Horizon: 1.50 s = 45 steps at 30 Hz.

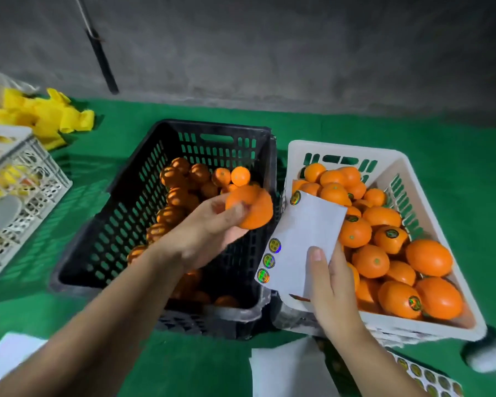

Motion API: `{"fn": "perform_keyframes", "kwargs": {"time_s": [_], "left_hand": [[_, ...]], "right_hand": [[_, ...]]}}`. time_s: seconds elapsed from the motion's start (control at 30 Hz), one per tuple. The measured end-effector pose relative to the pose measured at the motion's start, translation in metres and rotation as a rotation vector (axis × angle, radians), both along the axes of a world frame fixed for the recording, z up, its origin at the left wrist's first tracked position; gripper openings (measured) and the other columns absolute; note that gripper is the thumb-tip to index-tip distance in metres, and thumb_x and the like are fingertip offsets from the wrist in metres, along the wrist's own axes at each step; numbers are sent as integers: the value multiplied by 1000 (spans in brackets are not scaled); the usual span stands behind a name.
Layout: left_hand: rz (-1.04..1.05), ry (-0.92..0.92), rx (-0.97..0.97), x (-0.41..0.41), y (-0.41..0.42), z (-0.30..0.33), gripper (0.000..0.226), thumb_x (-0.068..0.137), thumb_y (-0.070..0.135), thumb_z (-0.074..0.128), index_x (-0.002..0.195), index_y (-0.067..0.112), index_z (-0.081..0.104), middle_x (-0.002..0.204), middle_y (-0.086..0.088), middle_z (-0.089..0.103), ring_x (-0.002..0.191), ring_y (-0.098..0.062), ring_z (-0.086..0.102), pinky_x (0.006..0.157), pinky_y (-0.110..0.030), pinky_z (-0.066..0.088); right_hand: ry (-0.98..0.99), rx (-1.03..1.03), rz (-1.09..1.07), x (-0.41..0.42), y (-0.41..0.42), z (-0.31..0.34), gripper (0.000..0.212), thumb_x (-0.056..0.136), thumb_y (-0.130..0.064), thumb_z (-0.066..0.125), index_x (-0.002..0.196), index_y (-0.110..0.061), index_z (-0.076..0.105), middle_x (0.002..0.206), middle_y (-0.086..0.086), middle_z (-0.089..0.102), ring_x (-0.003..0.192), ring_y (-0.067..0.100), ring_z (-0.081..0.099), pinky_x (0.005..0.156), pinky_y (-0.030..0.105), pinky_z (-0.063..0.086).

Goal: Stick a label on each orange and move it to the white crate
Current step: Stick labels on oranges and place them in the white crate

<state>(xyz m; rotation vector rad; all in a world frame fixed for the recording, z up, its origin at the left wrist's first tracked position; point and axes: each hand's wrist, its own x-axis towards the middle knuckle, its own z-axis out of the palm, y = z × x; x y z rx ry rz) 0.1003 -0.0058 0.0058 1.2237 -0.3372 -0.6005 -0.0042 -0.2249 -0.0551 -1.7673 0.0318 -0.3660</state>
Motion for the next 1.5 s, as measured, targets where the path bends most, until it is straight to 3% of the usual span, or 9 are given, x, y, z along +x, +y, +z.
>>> {"fn": "perform_keyframes", "kwargs": {"time_s": [0.27,0.53,0.8,0.9,1.0,1.1,1.3,1.4,1.5], "left_hand": [[219,42,-61,-108,-29,14,53,67,27,83,118,34,69,134,-13,69,122,-44,66,105,-65,53],[365,104,-45,-137,-22,14,69,64,36,91,129,41,70,129,5,71,118,-24,72,95,-38,60],[30,123,-171,-152,-14,25,92,66,48,98,148,29,60,130,-8,72,91,-26,73,77,-31,59],[45,-9,-105,-156,-16,32,75,71,54,93,138,32,68,119,-6,76,102,-24,74,79,-26,58],[167,-115,101,-158,-19,31,61,69,51,89,127,40,71,118,0,76,108,-23,74,82,-31,60],[166,-172,211,-163,-21,30,59,72,54,86,127,47,67,119,12,74,108,-13,73,88,-38,63],[178,-149,197,-171,-25,34,62,71,52,88,129,43,67,116,6,75,101,-17,75,83,-39,65],[171,-157,181,-174,-25,34,60,71,49,89,127,45,68,115,6,75,98,-19,75,82,-38,65],[109,-175,151,-177,-24,36,64,73,45,91,132,45,66,119,9,73,104,-18,74,79,-34,63]], "right_hand": [[63,80,-40,-43,0,16,37,105,-37,59,141,-32,57,128,-2,72,118,18,70,88,32,60],[31,402,-151,-71,5,51,25,97,-32,73,121,-29,69,117,6,78,101,27,77,75,34,63],[144,476,57,-89,-7,80,56,79,-51,87,128,-33,68,127,12,74,110,38,74,83,53,63],[126,302,45,-94,-9,78,47,84,-40,84,127,-40,66,125,5,76,111,27,74,82,41,65],[61,-239,-288,-97,-6,77,89,78,-34,92,151,-24,42,145,9,51,136,26,49,110,51,49],[-442,-783,-556,-103,-4,87,95,83,-32,87,153,-14,25,143,16,28,133,39,32,114,47,33],[-751,-734,-689,-118,-2,125,57,87,-21,79,128,-5,44,120,47,36,127,39,40,116,32,27],[-833,-886,-491,-128,0,128,24,94,-13,71,116,-17,63,118,14,45,115,22,50,99,29,38],[-617,-970,-123,-119,-2,126,28,99,-20,67,127,-21,71,118,2,64,104,28,59,89,41,44]]}}
